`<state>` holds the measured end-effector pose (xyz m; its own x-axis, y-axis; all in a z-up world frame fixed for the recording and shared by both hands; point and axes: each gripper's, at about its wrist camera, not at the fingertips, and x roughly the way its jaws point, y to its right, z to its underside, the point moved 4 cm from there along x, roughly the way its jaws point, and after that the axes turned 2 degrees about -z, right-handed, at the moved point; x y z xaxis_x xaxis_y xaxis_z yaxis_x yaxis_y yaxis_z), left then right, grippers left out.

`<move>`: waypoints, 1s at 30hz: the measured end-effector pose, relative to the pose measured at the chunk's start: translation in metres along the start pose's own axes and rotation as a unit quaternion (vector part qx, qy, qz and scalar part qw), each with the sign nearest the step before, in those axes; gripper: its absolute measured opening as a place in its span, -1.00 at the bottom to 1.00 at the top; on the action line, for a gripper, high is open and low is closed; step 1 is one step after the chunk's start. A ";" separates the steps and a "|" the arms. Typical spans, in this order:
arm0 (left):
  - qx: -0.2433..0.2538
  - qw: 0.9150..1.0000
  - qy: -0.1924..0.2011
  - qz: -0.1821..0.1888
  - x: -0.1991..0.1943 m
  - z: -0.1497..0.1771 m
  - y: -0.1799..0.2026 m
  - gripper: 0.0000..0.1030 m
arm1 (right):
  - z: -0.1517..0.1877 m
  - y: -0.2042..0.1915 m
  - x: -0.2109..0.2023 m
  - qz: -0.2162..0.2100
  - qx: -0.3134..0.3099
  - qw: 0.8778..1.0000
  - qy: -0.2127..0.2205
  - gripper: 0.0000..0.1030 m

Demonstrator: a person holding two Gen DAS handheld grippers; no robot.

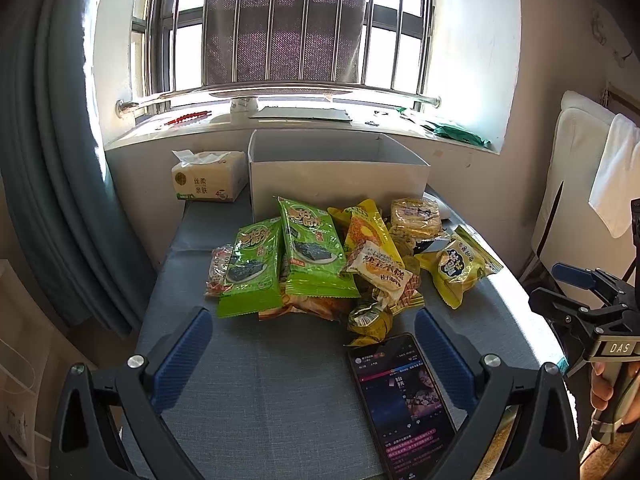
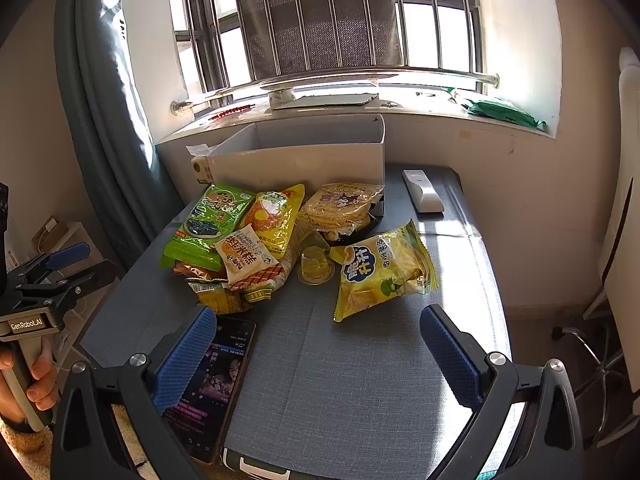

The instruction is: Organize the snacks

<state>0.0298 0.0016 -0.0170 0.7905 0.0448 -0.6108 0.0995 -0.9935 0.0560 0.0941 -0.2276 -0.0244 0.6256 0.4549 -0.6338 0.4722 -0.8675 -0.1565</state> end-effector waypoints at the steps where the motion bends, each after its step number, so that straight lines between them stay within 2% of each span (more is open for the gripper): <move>1: 0.000 1.000 0.000 -0.001 0.000 0.000 0.000 1.00 | 0.000 0.000 0.000 0.001 0.000 1.000 -0.001 1.00; 30: 0.001 1.000 0.003 -0.001 -0.001 -0.001 -0.001 1.00 | 0.000 0.000 0.001 0.004 -0.001 1.000 -0.001 1.00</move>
<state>0.0293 0.0026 -0.0159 0.7939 0.0466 -0.6063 0.0999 -0.9935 0.0544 0.0948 -0.2266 -0.0250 0.6276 0.4484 -0.6364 0.4689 -0.8703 -0.1508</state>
